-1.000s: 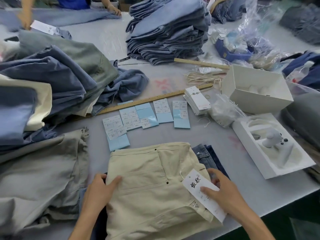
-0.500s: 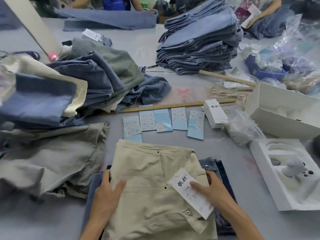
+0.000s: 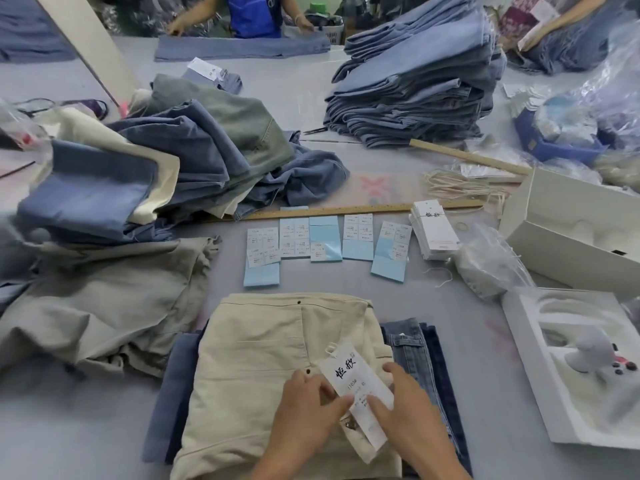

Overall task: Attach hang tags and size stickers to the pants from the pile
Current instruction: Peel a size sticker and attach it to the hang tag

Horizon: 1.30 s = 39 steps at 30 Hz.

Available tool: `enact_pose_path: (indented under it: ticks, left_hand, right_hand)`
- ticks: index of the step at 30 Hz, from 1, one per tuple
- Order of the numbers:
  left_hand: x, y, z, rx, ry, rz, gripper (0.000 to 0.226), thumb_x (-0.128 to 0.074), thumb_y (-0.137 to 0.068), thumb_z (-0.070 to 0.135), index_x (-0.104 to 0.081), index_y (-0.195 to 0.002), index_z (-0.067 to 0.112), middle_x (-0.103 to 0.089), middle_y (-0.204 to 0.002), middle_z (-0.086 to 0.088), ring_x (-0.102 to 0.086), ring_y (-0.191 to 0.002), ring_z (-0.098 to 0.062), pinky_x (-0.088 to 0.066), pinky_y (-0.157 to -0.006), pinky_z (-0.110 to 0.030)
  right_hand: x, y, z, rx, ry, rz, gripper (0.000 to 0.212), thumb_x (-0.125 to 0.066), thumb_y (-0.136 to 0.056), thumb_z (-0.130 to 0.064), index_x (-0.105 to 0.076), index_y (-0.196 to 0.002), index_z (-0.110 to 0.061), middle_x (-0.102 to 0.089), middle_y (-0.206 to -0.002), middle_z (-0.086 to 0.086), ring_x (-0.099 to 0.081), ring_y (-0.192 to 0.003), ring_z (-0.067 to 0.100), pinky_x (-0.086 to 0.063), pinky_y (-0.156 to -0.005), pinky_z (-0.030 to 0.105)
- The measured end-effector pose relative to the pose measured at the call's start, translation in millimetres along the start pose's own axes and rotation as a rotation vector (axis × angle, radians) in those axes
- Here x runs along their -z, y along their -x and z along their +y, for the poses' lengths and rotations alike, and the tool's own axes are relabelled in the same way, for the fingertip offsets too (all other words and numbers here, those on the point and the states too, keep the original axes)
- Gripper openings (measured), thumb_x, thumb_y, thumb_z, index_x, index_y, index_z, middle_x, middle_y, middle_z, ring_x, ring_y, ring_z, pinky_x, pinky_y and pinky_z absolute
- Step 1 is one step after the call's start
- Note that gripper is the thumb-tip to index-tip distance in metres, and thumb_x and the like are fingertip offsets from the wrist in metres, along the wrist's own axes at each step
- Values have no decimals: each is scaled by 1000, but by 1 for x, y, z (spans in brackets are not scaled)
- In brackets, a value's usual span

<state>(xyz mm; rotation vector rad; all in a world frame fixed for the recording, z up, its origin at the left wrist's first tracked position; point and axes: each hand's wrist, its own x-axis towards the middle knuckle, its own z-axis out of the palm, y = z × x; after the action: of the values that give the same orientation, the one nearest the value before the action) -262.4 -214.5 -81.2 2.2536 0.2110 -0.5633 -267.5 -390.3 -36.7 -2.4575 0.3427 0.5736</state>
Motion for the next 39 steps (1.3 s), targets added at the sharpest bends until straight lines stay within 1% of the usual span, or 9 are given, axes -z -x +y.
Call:
enact_pose_path:
  ticks: [6, 13, 16, 20, 23, 28, 34, 37, 39]
  left_hand:
    - [-2, 14, 20, 54, 201, -42, 26, -81, -81, 37, -57, -91, 33, -63, -96, 13, -57, -84, 2, -48, -76, -20]
    - [24, 6, 15, 53, 489, 108, 27, -66, -86, 1, -57, -100, 23, -76, -84, -2, -65, -63, -4, -53, -62, -25]
    - [65, -15, -7, -39, 230, 56, 28, -59, -89, 9, -58, -99, 35, -73, -86, 6, -66, -71, -5, -52, -66, -31]
    - [85, -40, -43, -177, -258, 26, 33, -55, -94, 22, -55, -118, 43, -60, -110, 19, -58, -103, -11, -45, -80, -29]
    - [76, -47, -62, -395, -443, 277, 42, -59, -96, 32, -52, -137, 38, -51, -137, 13, -50, -123, -16, -40, -97, -32]
    - [38, -39, -102, -502, -538, 490, 57, -31, -102, 54, -50, -146, 23, -46, -154, -5, -44, -138, -28, -34, -107, -55]
    - [24, -24, -128, -502, -510, 229, 58, -33, -93, 64, -52, -136, 30, -55, -145, 4, -50, -136, -21, -33, -108, -48]
    - [69, -43, -107, -519, -199, 262, 49, -30, -93, 60, -52, -132, 39, -37, -147, 39, -62, -114, 2, -35, -103, -27]
    - [103, -68, -97, -556, 62, 670, 56, -56, -82, 39, -50, -138, 37, -45, -148, 29, -56, -120, -5, -42, -105, -28]
  right_hand:
    - [23, 2, 1, 8, -4, -34, 17, -69, -92, -36, -60, -107, -38, -64, -80, -18, -62, -69, -3, -40, -54, 12]
    - [19, 15, -17, -49, -166, -94, 14, -65, -95, -32, -61, -88, -21, -74, -71, -5, -71, -61, 10, -59, -63, 29]
    - [13, 13, -21, 51, 194, 87, 15, -53, -99, -50, -57, -92, -37, -68, -82, -16, -62, -70, -2, -51, -69, 19]
    - [-16, -5, -48, 384, 224, 364, 35, -63, -97, -37, -59, -131, -31, -57, -133, -16, -54, -117, 7, -48, -93, 25]
    - [-53, -31, -56, 535, 460, 229, 56, -45, -103, -47, -39, -155, -29, -26, -166, -5, -19, -155, 21, -21, -124, 39]
    - [-77, -43, -33, 522, 594, 269, 60, -36, -96, -57, -58, -143, -27, -45, -156, -5, -6, -154, 13, -26, -111, 44]
    - [-78, -50, -40, 567, 508, 308, 58, -15, -101, -60, -45, -139, -29, 5, -169, -14, 4, -155, 4, -14, -115, 37]
    - [-63, -50, -63, 523, 501, 304, 53, -39, -85, -69, -60, -122, -39, -30, -158, -28, -10, -150, -8, -12, -119, 31]
    - [-57, -53, -82, 434, 464, 231, 48, -48, -74, -70, -73, -105, -43, -64, -123, -28, -55, -126, -6, -38, -107, 35]
